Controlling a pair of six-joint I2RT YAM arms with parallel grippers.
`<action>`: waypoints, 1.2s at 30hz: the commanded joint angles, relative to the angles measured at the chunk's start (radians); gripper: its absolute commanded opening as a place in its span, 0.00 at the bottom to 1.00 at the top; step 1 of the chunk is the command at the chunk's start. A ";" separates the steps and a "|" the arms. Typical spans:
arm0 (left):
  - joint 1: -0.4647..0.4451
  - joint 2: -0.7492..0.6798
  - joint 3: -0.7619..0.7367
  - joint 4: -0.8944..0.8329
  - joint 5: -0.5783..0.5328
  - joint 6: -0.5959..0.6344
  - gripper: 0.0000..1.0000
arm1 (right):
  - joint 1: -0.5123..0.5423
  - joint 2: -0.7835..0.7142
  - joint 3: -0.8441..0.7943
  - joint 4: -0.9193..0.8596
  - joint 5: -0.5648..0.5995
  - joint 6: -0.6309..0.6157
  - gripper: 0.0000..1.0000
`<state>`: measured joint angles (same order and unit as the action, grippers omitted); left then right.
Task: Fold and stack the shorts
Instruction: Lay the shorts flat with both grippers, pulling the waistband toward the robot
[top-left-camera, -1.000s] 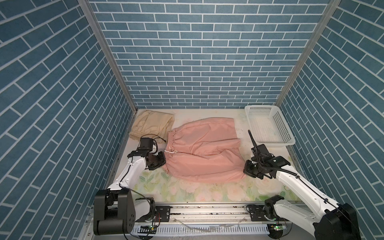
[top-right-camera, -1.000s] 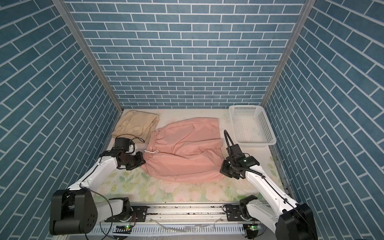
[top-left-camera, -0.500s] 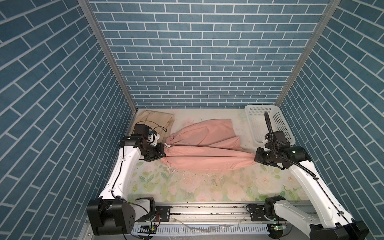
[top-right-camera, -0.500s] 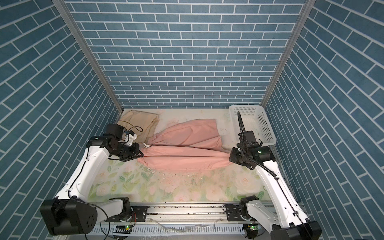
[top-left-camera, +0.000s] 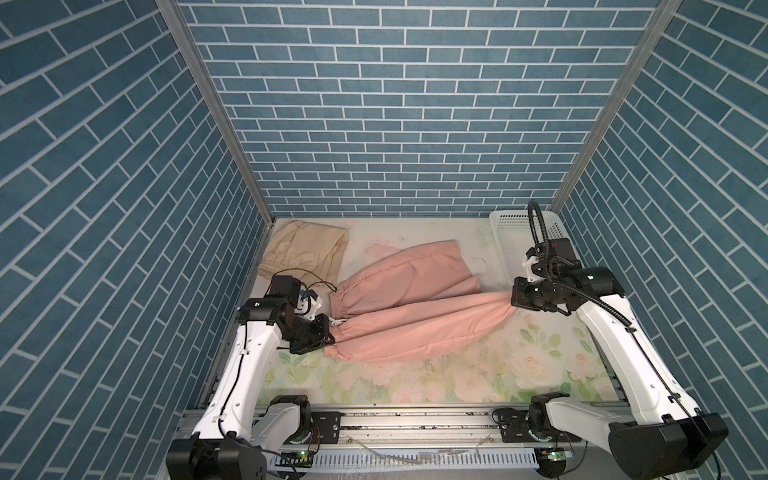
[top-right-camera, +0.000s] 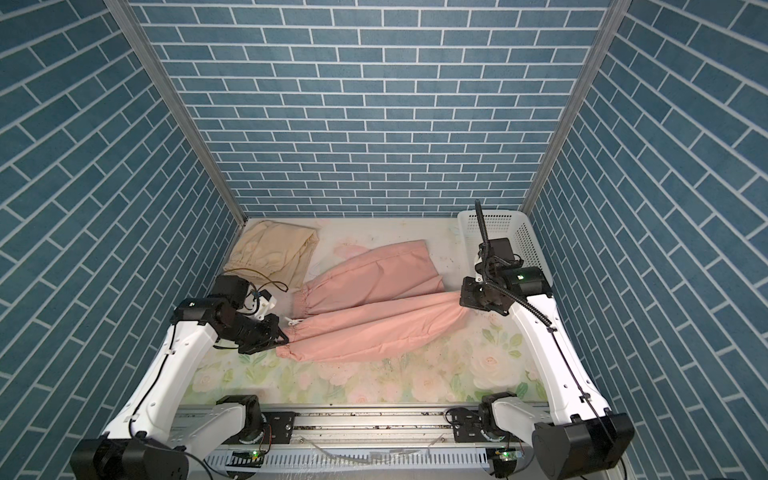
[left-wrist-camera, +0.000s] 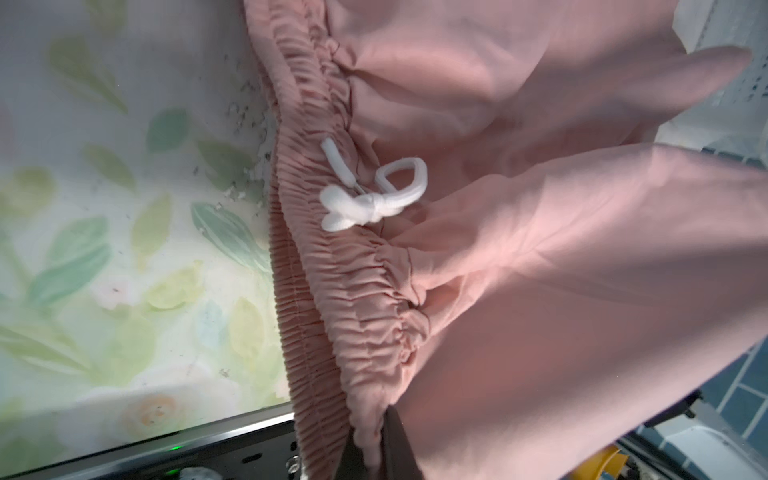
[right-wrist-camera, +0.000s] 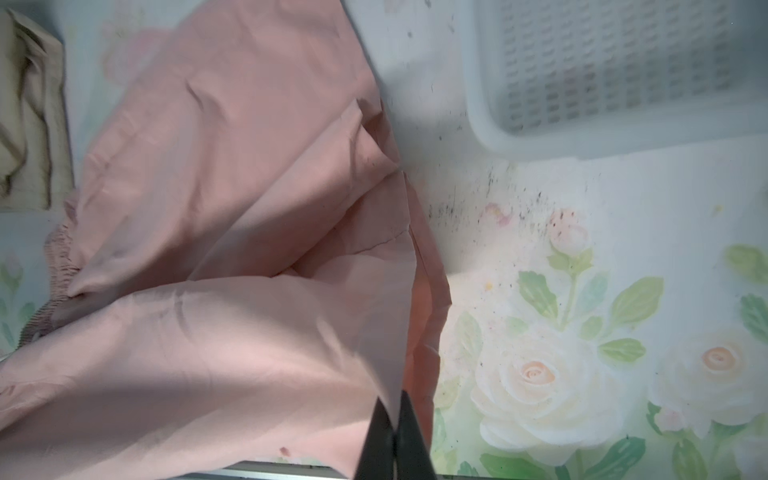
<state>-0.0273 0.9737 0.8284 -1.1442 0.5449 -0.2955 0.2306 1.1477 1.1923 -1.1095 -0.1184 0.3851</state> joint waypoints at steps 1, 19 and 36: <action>-0.058 -0.088 -0.123 0.128 0.008 -0.199 0.18 | -0.008 -0.044 -0.114 0.000 -0.056 0.029 0.00; -0.192 -0.247 -0.244 0.065 -0.173 -0.352 0.50 | -0.008 -0.052 -0.181 0.115 -0.122 0.070 0.00; -0.283 -0.363 -0.397 0.237 -0.217 -0.582 0.46 | -0.008 -0.040 -0.185 0.160 -0.153 0.061 0.00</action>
<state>-0.2901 0.6334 0.4908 -0.9947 0.2924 -0.8043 0.2260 1.1023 0.9867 -0.9596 -0.2584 0.4408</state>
